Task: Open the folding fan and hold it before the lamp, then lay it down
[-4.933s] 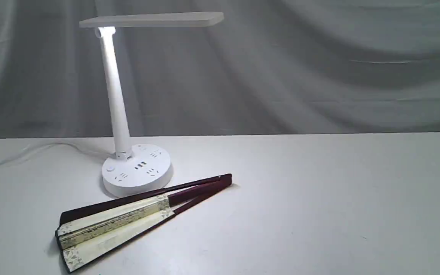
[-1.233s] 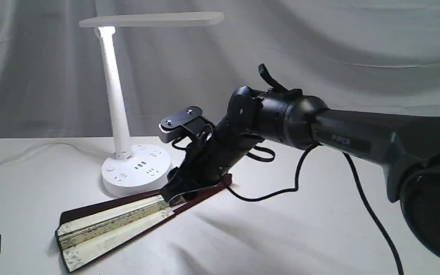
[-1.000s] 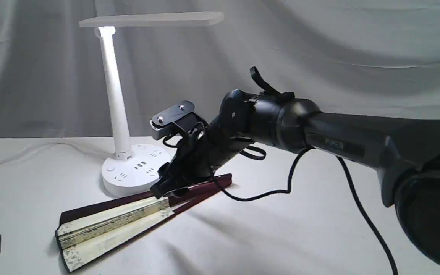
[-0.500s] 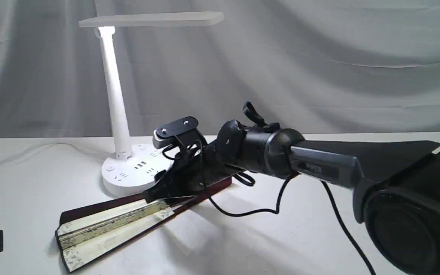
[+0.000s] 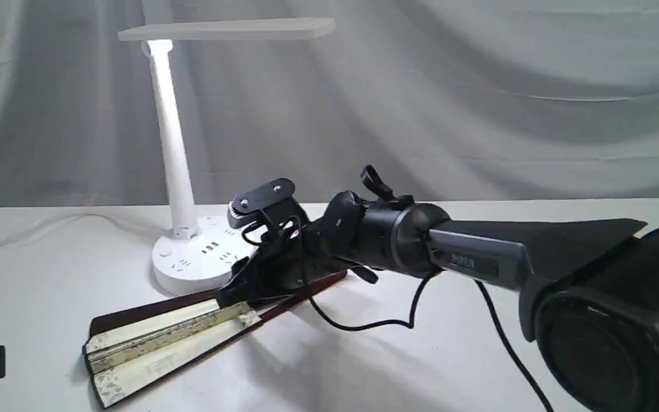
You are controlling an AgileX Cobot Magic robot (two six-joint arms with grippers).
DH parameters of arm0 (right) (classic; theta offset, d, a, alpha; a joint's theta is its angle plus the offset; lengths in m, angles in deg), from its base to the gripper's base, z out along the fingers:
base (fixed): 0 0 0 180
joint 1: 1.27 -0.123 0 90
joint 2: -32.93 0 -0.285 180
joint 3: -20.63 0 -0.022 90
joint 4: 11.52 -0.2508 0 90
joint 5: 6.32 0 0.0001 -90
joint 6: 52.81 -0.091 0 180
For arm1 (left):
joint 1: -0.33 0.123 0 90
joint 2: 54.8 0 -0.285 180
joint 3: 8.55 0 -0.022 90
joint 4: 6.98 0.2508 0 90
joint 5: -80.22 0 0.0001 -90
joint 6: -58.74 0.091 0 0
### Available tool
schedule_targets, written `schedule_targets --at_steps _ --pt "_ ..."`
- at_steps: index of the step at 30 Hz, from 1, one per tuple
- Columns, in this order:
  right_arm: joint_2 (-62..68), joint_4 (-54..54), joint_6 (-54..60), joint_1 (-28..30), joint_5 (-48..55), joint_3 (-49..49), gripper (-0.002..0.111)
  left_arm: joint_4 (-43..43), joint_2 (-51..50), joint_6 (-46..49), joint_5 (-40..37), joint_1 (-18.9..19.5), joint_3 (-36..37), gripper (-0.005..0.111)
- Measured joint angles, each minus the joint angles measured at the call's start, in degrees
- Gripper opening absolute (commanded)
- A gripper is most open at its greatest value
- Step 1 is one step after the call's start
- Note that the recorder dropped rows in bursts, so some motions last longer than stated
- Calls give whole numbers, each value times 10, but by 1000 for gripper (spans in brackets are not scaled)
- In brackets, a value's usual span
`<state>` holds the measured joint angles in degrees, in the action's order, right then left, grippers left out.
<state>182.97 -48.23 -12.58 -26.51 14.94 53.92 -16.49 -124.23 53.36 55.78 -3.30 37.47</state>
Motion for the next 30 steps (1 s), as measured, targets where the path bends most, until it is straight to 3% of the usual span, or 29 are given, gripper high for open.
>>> schedule_targets --at_steps 30 --pt "5 31 18 -4 38 5 52 0 0 0 -26 0 0 22"
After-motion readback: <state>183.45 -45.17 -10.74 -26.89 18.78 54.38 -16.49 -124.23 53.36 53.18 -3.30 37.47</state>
